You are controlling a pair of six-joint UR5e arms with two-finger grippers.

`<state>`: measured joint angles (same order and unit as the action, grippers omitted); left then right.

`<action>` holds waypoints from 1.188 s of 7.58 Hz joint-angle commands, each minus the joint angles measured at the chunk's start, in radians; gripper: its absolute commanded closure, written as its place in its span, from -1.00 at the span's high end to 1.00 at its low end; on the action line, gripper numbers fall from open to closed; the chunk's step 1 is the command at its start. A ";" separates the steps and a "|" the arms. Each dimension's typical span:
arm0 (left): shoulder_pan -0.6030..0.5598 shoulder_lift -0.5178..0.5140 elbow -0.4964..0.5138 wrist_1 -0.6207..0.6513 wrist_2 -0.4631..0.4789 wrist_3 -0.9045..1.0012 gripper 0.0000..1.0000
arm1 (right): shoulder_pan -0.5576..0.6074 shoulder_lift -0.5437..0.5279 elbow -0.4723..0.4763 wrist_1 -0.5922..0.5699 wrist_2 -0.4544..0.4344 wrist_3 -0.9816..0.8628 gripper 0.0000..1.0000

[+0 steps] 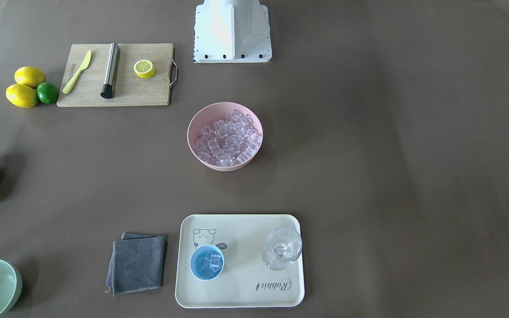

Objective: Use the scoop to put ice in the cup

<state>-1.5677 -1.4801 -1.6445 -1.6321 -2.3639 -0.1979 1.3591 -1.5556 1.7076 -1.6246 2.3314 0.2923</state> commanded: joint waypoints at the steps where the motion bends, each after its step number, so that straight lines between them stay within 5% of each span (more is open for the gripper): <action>1: 0.000 0.000 0.000 0.000 0.000 0.000 0.97 | 0.214 0.015 0.112 -0.177 -0.064 -0.165 1.00; 3: 0.002 0.000 0.000 0.000 0.000 0.000 0.97 | 0.313 0.003 0.090 -0.276 -0.067 -0.432 1.00; 5: 0.002 0.000 0.000 0.000 0.000 0.000 0.97 | 0.328 -0.074 -0.003 -0.252 -0.060 -0.525 1.00; 9: 0.002 0.000 0.000 0.000 0.000 0.000 0.97 | 0.342 -0.092 -0.031 -0.176 -0.057 -0.522 1.00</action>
<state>-1.5662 -1.4803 -1.6444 -1.6321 -2.3639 -0.1979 1.6917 -1.6406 1.6791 -1.8101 2.2723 -0.2359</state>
